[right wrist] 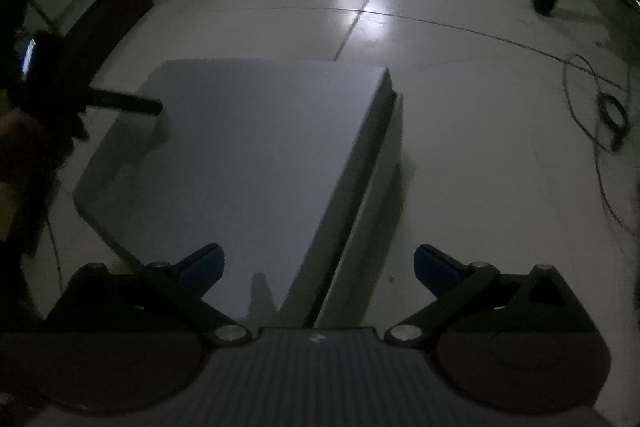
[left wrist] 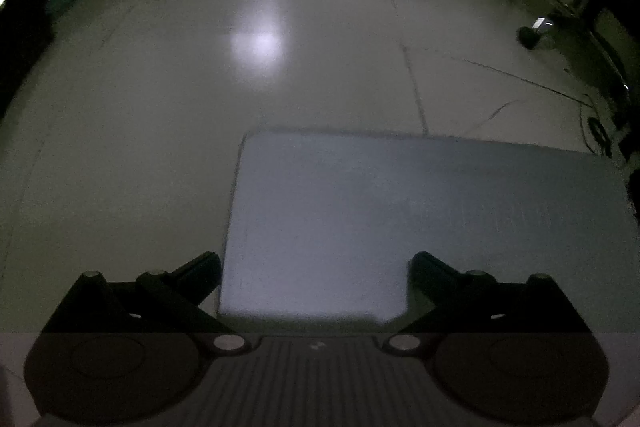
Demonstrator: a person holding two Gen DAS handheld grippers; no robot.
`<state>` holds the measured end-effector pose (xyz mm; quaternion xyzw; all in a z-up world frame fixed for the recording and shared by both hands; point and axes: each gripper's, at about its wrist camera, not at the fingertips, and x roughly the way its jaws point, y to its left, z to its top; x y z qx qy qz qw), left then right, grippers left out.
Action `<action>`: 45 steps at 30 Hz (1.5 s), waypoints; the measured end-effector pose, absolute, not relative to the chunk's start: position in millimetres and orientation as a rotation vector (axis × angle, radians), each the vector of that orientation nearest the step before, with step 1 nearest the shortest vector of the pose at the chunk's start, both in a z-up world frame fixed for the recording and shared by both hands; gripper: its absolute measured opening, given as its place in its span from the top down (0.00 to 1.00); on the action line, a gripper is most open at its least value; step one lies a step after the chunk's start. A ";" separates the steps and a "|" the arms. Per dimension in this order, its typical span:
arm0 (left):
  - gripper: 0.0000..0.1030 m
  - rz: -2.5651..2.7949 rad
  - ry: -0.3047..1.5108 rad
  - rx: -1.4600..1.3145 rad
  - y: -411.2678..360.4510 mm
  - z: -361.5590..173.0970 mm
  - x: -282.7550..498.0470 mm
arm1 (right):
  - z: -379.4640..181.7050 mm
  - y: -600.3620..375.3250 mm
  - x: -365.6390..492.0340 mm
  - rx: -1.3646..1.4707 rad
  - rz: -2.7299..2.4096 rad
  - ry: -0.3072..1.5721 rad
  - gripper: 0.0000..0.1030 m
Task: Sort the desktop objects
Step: 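Lower the lid onto the box rim with both grippers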
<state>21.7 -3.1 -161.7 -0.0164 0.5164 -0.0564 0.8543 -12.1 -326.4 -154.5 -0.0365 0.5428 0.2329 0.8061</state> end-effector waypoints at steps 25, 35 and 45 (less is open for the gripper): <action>0.01 -0.983 1.288 0.400 -258.7 -160.9 147.2 | -220.0 -308.7 -119.5 -0.617 0.573 0.732 0.04; 0.07 -1.023 1.338 0.305 -273.0 -178.6 159.8 | -215.6 -317.7 -128.4 -0.524 0.590 0.728 0.37; 0.10 -1.016 1.275 0.249 -272.7 -171.6 151.4 | -208.8 -315.9 -145.8 -0.560 0.545 0.624 0.42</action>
